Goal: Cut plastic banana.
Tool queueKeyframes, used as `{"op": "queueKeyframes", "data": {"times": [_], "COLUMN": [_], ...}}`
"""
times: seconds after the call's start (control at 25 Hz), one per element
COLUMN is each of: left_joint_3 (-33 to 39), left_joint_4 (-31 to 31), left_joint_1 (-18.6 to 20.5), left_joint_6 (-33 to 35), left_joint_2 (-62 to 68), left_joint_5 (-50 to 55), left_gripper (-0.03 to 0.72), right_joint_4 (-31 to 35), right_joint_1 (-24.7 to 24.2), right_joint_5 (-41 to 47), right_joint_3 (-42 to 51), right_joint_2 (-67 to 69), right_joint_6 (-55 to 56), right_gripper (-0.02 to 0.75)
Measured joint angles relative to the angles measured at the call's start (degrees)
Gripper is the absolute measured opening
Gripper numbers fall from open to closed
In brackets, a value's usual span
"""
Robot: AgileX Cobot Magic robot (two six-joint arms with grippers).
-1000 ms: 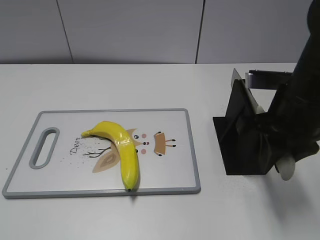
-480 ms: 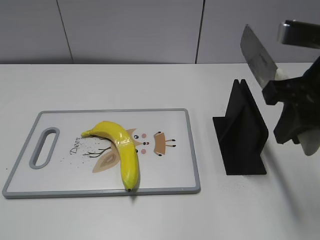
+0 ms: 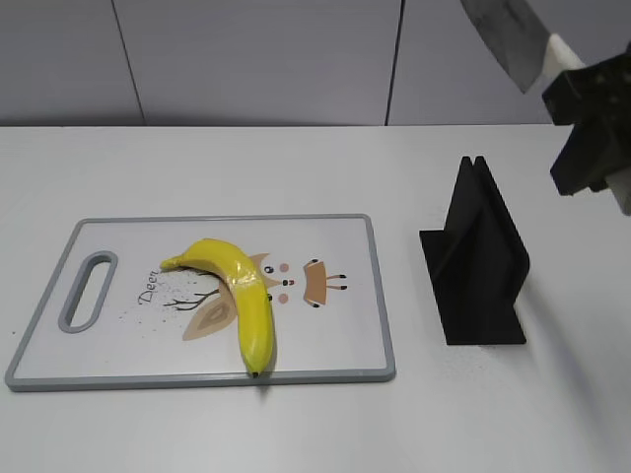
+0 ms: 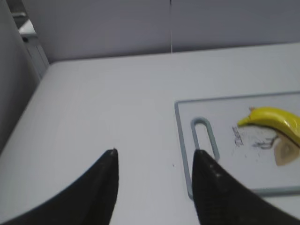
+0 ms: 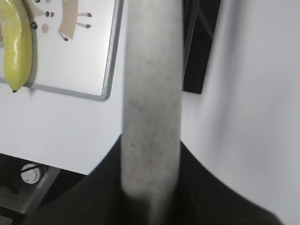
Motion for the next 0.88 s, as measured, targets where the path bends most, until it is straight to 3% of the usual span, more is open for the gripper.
{"op": "queueKeyframes", "data": {"times": [0.32,0.6,0.88], "left_joint_3": [-7.6,-16.0,-27.6], "left_joint_4": [0.4,-6.2,-7.3], "left_joint_1": [-0.4,-1.4,-10.9], "left_joint_6": [0.8,16.4,26.7], "left_joint_2": [23.0,39.6,51.9], "left_joint_5": [-6.6,-7.4,-5.5], "left_gripper": [0.547,0.576,0.581], "right_joint_4": [-0.4,0.3,0.8], "right_joint_1": [0.0,0.0,0.0], "right_joint_5": [5.6,5.6,5.6], "right_joint_3": [-15.9,-24.8,-25.7], "right_joint_2": [10.8,19.0,23.1], "right_joint_6": [-18.6,-35.9,-57.4], "right_gripper": [0.193,0.193,0.193]}}
